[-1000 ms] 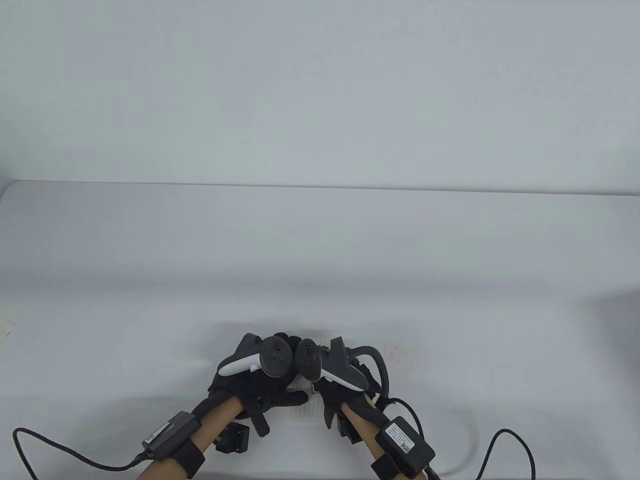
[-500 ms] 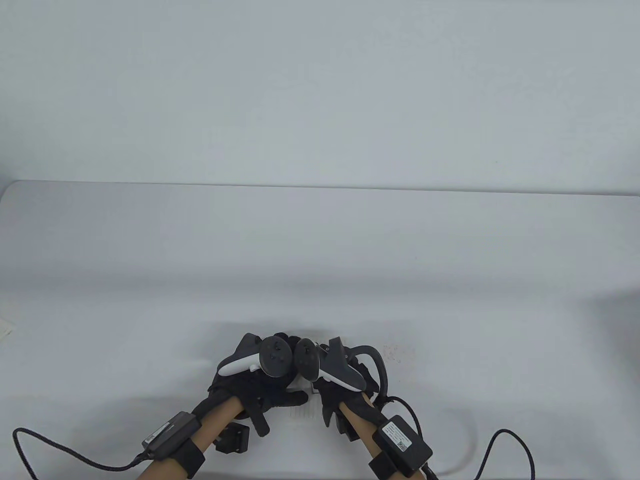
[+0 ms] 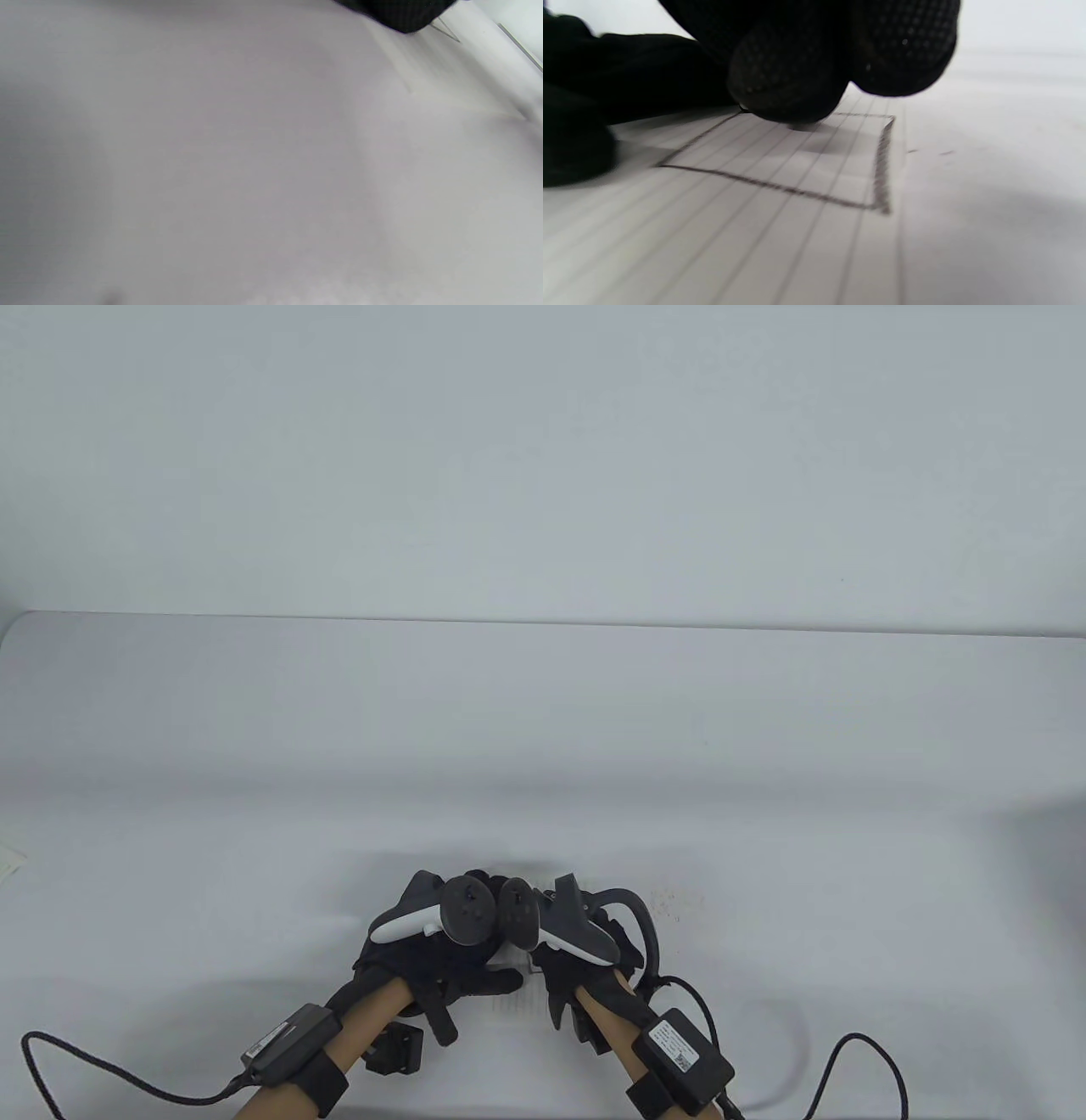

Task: Apply wax crayon on paper

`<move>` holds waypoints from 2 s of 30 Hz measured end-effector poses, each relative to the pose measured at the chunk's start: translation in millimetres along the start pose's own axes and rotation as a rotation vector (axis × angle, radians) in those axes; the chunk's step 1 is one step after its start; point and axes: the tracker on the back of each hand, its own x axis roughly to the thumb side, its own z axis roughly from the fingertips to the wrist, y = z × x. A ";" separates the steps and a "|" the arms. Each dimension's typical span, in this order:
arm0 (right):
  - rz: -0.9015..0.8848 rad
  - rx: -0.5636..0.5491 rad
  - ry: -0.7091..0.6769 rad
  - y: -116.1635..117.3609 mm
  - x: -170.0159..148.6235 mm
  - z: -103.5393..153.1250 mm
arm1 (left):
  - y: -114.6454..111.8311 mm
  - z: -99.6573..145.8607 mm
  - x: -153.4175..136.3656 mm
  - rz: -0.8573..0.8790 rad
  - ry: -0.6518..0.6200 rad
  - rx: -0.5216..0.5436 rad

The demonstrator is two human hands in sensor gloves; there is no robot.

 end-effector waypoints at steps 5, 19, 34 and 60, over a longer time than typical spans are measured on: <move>-0.108 0.086 -0.062 -2.6 -0.4 -0.6 | 0.0 -0.1 -0.1 -0.002 0.001 -0.001; -0.031 0.064 -0.070 -8.6 1.1 0.0 | 0.0 -0.4 -0.2 -0.002 0.001 -0.001; -0.049 0.066 -0.066 -11.4 3.5 -1.0 | -0.2 -0.6 -0.2 -0.002 0.001 0.000; -0.226 0.175 -0.048 -10.8 -4.5 -1.1 | -0.4 -0.8 -0.4 0.000 0.000 -0.002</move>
